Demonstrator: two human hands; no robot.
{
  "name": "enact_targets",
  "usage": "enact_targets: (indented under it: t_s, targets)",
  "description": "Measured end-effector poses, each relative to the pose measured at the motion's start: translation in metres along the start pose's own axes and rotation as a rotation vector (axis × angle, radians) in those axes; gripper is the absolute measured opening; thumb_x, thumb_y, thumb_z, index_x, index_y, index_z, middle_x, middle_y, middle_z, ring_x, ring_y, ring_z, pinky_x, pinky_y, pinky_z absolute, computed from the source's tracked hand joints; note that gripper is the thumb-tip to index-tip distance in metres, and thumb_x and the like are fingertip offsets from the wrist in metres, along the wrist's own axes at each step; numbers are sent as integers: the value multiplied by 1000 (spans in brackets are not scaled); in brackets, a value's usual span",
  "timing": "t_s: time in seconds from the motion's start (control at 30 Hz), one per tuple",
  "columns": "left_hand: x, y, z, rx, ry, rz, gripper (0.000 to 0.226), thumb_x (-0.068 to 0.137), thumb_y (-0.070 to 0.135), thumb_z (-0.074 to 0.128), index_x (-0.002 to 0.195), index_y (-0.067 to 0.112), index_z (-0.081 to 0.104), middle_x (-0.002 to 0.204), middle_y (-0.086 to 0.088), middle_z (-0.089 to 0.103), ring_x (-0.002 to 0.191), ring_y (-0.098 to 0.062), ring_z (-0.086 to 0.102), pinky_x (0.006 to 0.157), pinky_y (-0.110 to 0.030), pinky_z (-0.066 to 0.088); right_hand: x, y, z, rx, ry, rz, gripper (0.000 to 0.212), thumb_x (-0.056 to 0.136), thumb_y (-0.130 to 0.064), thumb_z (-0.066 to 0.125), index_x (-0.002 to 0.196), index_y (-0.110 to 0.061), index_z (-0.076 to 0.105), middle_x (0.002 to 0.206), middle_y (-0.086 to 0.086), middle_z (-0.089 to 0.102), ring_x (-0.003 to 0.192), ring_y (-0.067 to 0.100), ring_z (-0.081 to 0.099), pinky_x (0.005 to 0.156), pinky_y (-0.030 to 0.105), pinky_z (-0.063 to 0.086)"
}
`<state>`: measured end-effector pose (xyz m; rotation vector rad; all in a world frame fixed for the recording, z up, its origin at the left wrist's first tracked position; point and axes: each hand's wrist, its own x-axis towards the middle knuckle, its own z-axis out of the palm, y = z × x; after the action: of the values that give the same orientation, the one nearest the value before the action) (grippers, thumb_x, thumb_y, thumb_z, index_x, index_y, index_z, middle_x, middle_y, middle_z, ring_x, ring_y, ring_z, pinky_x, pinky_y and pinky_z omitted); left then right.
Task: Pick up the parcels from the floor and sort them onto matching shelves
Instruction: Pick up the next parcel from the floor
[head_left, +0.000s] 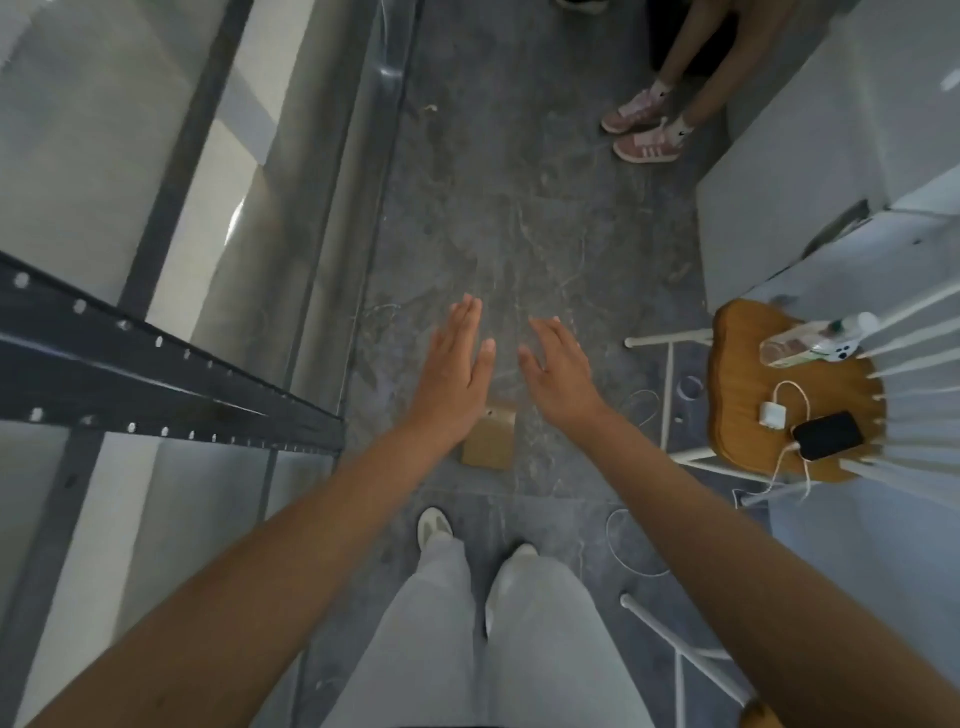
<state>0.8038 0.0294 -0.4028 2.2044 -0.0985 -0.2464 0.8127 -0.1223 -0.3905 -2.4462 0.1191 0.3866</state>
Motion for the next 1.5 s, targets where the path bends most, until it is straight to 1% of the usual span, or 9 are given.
enact_targets:
  t_s: [0.17, 0.33, 0.57, 0.8, 0.9, 1.13, 1.3, 1.43, 1.5]
  targets:
    - [23, -43, 23, 25, -49, -72, 58, 112, 29, 31, 164, 11, 14, 173, -4, 10, 160, -16, 3, 126, -28, -3, 41, 24, 31, 33, -76, 62, 51, 105, -25, 43, 151, -5, 36, 160, 13, 32, 153, 27, 19, 122, 50, 18]
    - [39, -98, 54, 37, -94, -185, 58, 111, 30, 33, 164, 13, 16, 173, -3, 12, 160, -15, 6, 130, -39, 5, 86, 68, 69, 19, -166, 79, 50, 105, -26, 43, 150, -5, 37, 157, 15, 36, 149, 30, 28, 121, 43, 22]
    - [56, -190, 121, 87, -133, -360, 57, 111, 29, 34, 163, 10, 19, 172, -6, 16, 159, -17, 11, 129, -33, 3, 140, 150, 137, 69, -248, 235, 45, 105, -22, 41, 147, -5, 41, 155, 16, 36, 142, 30, 37, 115, 35, 26]
    - [70, -276, 207, -54, -103, -563, 56, 111, 30, 35, 163, 11, 22, 171, -7, 21, 159, -20, 17, 130, -44, 12, 171, 245, 239, 142, -296, 379, 43, 104, -16, 43, 143, 1, 43, 149, 20, 39, 136, 33, 43, 112, 37, 31]
    - [73, -311, 247, -136, -77, -683, 56, 111, 32, 35, 163, 15, 24, 170, -3, 23, 157, -19, 22, 129, -36, 16, 177, 288, 282, 143, -240, 409, 43, 102, -15, 46, 144, -2, 45, 149, 19, 41, 136, 34, 44, 115, 38, 31]
    - [76, -387, 330, -241, -82, -868, 54, 112, 32, 32, 163, 17, 23, 170, -2, 24, 156, -20, 25, 124, -34, 19, 190, 376, 361, 363, -219, 709, 55, 106, -27, 40, 155, -8, 26, 163, 12, 22, 149, 28, 27, 121, 39, 25]
    - [92, -438, 372, -265, -68, -924, 53, 111, 29, 32, 162, 17, 25, 169, -4, 27, 155, -22, 28, 124, -36, 22, 200, 409, 404, 494, -261, 844, 56, 107, -30, 36, 157, -9, 21, 163, 10, 27, 148, 28, 31, 118, 38, 27]
    - [105, -460, 398, -345, -70, -970, 53, 110, 22, 32, 162, 16, 27, 167, -4, 32, 151, -23, 33, 120, -37, 28, 208, 424, 429, 529, -275, 824, 45, 104, -26, 43, 145, -8, 42, 146, 10, 50, 120, 23, 52, 98, 35, 41]
    - [108, -463, 409, -386, -85, -971, 50, 108, 20, 31, 157, 19, 38, 156, -6, 46, 135, -23, 49, 108, -36, 39, 210, 426, 437, 569, -271, 834, 42, 103, -27, 46, 142, -10, 45, 139, 9, 55, 111, 19, 52, 92, 32, 40]
